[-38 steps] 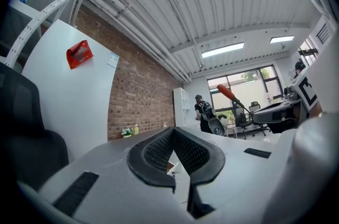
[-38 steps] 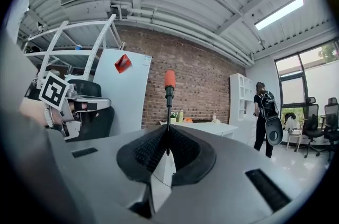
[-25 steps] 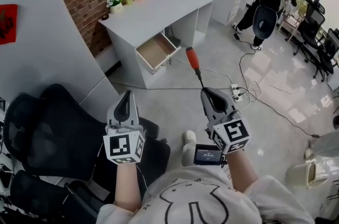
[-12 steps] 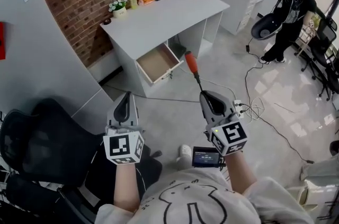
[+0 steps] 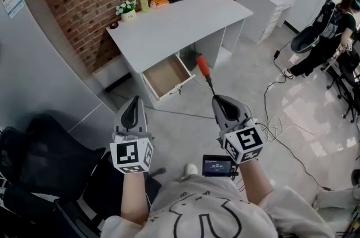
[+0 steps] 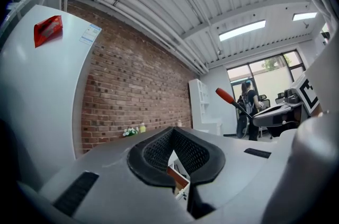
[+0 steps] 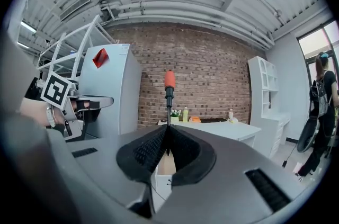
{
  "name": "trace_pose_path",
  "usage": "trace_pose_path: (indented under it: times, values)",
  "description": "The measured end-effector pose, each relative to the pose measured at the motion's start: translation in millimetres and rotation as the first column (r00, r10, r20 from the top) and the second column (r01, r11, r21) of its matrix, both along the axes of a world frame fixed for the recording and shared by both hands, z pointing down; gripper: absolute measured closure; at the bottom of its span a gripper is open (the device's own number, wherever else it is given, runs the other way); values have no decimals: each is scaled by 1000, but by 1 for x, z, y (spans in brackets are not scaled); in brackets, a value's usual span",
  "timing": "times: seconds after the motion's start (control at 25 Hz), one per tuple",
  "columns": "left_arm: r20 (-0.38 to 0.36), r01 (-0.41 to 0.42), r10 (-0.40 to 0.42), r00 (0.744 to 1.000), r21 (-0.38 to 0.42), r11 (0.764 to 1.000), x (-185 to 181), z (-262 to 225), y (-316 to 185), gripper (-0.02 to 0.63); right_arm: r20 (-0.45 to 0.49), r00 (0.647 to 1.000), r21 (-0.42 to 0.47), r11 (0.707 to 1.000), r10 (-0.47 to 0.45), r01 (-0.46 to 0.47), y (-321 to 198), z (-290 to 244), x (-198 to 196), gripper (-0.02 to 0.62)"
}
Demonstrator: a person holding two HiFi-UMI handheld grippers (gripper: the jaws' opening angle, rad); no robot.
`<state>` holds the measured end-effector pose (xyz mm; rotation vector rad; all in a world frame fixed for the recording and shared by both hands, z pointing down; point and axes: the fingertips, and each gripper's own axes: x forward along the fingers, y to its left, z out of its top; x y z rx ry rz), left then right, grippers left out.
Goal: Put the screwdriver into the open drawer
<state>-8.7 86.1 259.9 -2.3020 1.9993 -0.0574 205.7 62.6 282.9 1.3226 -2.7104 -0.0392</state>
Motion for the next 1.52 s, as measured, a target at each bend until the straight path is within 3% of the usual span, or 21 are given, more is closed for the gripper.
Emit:
trace_pose_path:
  times: [0.68,1.12,1.52]
  values:
    - [-9,47,-47,999,-40,998,-9,21,-75,594,25,1000,-52,998,-16,17,-87,23,2,571]
    - [-34,68,-69,997,-38,997,-39,25,-178,594,17,999,-49,998,-34,35,-196,19,-27,571]
    - [-20,136,-137,990,-37,990,-96,23,-255,595,23,996,-77,993,-85,87,-287,25,-80,571]
